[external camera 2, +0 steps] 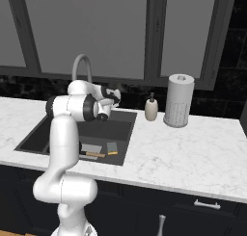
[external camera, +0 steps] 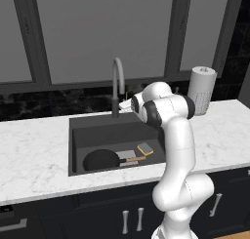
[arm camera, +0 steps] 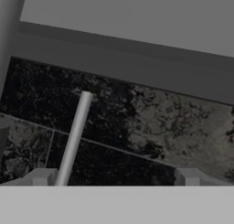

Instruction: Pick the pan and sponge and place them into the sink. Then turn on the water.

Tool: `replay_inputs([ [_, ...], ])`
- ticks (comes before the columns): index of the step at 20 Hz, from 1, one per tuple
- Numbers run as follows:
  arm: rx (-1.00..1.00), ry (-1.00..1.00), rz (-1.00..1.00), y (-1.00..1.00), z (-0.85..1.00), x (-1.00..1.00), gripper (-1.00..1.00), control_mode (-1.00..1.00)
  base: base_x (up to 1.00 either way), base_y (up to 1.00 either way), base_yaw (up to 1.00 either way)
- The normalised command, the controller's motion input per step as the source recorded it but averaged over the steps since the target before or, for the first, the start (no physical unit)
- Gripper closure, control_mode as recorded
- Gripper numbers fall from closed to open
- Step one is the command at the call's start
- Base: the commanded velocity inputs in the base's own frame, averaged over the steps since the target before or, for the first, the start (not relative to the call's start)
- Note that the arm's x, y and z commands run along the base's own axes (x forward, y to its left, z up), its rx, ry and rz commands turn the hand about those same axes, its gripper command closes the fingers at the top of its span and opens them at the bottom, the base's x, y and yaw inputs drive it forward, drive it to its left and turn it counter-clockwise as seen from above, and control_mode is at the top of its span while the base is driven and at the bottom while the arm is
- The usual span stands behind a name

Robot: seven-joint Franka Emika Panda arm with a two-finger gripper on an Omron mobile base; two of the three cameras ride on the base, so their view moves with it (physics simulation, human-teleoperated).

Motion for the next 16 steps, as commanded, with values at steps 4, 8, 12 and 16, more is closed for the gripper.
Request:
replay_inputs([
  [4,0.03,0.0,-0.06,-0.19,-0.04,0.05,-1.0,-1.0,0.0,0.0,0.0],
  [8,0.06,0.0,-0.05,-0.3,-0.12,0.0,-1.0,-1.0,0.0,0.0,0.0],
  [12,0.08,0.0,-0.09,-0.41,-0.03,0.0,-1.0,-1.0,0.0,0.0,0.0],
  [16,0.09,0.0,-0.1,-0.43,0.0,0.0,-1.0,-1.0,0.0,0.0,0.0],
])
